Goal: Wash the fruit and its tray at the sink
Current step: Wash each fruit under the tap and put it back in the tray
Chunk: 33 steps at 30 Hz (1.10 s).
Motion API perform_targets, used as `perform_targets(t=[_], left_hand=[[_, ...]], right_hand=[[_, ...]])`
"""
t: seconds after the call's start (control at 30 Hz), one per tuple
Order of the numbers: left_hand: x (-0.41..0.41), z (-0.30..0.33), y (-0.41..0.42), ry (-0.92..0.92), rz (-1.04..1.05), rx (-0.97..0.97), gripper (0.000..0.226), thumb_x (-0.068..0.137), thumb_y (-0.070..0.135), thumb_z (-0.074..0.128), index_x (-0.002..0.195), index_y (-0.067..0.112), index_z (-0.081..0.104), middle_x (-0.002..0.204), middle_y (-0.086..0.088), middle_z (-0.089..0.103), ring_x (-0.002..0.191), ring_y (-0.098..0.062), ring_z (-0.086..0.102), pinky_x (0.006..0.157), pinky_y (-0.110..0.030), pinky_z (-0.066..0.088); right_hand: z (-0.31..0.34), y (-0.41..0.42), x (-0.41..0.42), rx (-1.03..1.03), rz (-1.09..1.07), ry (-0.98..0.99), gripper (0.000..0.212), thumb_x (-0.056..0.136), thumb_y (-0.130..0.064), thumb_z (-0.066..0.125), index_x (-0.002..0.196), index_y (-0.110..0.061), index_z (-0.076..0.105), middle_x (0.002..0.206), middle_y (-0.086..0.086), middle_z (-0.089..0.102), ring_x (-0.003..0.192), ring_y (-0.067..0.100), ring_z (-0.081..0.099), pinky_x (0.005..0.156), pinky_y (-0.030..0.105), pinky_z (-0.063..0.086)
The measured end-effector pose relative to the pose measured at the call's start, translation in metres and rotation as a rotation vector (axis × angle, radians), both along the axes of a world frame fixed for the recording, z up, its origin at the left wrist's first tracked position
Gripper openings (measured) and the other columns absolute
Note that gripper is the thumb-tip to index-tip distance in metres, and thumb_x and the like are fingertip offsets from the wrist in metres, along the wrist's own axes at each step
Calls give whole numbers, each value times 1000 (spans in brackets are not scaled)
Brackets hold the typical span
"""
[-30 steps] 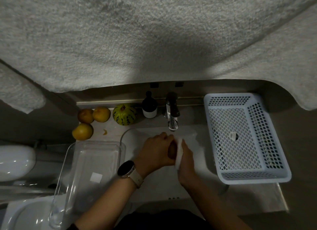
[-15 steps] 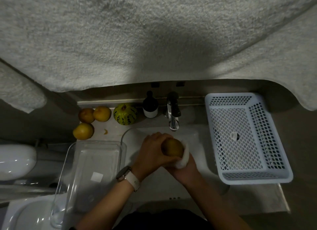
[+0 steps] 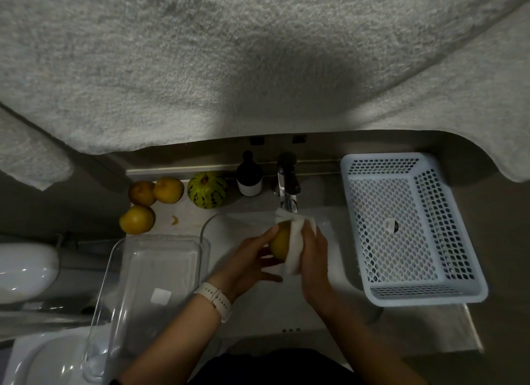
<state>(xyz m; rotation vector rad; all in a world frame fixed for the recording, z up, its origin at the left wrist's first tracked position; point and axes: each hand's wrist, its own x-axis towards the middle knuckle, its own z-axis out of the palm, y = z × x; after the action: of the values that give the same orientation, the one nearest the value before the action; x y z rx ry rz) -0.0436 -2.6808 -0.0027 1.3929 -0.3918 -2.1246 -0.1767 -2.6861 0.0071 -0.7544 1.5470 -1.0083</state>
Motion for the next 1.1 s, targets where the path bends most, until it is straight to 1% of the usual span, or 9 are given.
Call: perform_targets(t=[0.1, 0.23, 0.33, 0.4, 0.53, 0.67, 0.8, 0.87, 1.1], left_hand=[[3, -7, 4, 192, 3, 96, 54, 79, 57, 69, 121, 24, 68, 124, -14, 66, 118, -36, 59, 89, -68, 47], [6, -12, 7, 465, -41, 244, 61, 82, 56, 69, 131, 21, 61, 140, -16, 53, 129, -39, 50, 91, -73, 40], [8, -14, 5, 406, -46, 186, 64, 77, 54, 74, 131, 21, 61, 136, -16, 58, 122, -39, 56, 88, -71, 43], [8, -14, 3, 298, -36, 125, 70, 71, 53, 79, 129, 19, 61, 129, -16, 63, 116, -37, 61, 86, -67, 48], [7, -11, 1, 159, -73, -8, 75, 65, 48, 82, 125, 9, 61, 120, -18, 67, 112, -33, 65, 88, -59, 53], [-2, -11, 3, 145, -37, 24, 74, 63, 46, 87, 123, 7, 63, 119, -18, 68, 111, -33, 65, 85, -53, 55], [-3, -9, 3, 64, -36, 83, 72, 68, 53, 83, 119, 5, 65, 112, -19, 70, 105, -34, 68, 84, -50, 56], [0, -11, 3, 43, -43, 78, 70, 72, 53, 79, 117, 2, 66, 111, -21, 70, 104, -35, 68, 81, -46, 57], [-11, -6, -6, 72, -62, 26, 57, 77, 56, 75, 116, 15, 71, 118, -16, 68, 110, -32, 66, 88, -48, 55]], right_hand=[[2, 8, -3, -223, 117, 51, 27, 99, -40, 38, 103, -38, 64, 100, -11, 69, 97, 7, 65, 79, 22, 53], [2, 9, -6, -376, 283, 63, 29, 99, -27, 38, 112, -29, 63, 107, -9, 68, 103, 11, 64, 89, 26, 51], [4, 9, -3, -219, 164, -30, 28, 95, -41, 40, 99, -26, 64, 95, -5, 70, 90, 8, 65, 78, 20, 52], [3, 7, -3, -82, 101, -79, 32, 92, -51, 42, 98, -27, 63, 103, 4, 70, 95, 14, 65, 83, 27, 53], [1, 6, -10, -172, 217, -187, 47, 103, -35, 28, 105, -13, 70, 114, 10, 69, 112, 26, 63, 97, 42, 49], [-5, 6, -15, -33, 126, -292, 48, 103, -40, 30, 95, -28, 76, 103, 5, 73, 102, 20, 68, 82, 26, 54], [-13, 4, -13, 96, -57, -110, 36, 100, -47, 37, 99, -33, 70, 99, 2, 71, 90, 10, 68, 65, 17, 51], [-15, 4, -15, 14, -74, 3, 27, 100, -46, 39, 94, -40, 65, 93, -11, 69, 85, -1, 65, 65, 11, 47], [-20, 3, -14, -334, 249, 361, 26, 95, -44, 37, 111, -33, 55, 104, -6, 63, 99, 7, 61, 86, 23, 48]])
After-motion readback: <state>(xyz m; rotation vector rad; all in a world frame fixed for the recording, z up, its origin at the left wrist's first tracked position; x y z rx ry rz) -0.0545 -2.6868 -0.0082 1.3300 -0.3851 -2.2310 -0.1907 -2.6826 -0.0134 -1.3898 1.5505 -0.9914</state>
